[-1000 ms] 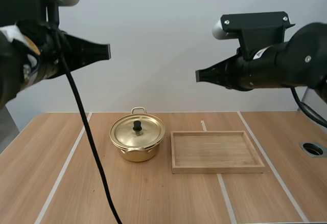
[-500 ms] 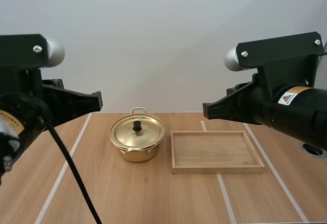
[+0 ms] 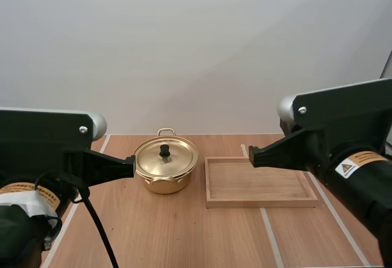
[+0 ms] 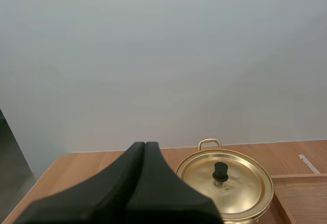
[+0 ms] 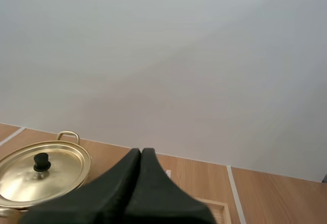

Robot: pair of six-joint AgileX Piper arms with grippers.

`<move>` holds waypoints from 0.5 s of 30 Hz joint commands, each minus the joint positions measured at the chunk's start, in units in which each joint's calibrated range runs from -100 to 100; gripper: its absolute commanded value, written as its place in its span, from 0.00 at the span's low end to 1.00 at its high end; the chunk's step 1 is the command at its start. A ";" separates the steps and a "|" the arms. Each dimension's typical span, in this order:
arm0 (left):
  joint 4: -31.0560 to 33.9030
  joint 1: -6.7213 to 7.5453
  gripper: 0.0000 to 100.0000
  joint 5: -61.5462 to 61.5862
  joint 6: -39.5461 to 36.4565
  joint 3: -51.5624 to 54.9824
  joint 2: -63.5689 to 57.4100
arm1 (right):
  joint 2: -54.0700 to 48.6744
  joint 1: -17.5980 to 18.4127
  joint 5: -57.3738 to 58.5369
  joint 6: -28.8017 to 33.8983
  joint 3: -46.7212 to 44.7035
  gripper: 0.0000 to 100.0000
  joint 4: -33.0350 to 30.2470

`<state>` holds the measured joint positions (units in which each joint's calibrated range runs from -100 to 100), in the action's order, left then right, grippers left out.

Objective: Open the pot, put the grape inside, and close it

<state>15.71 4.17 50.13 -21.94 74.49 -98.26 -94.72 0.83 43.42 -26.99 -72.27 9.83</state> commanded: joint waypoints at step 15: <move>0.04 -3.02 0.00 -22.60 1.91 15.90 -0.35 | -0.45 -0.55 -18.40 -0.18 -13.24 0.00 -1.49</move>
<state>15.71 1.24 30.52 -20.20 88.61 -98.26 -94.72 0.60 26.81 -26.99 -85.32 8.59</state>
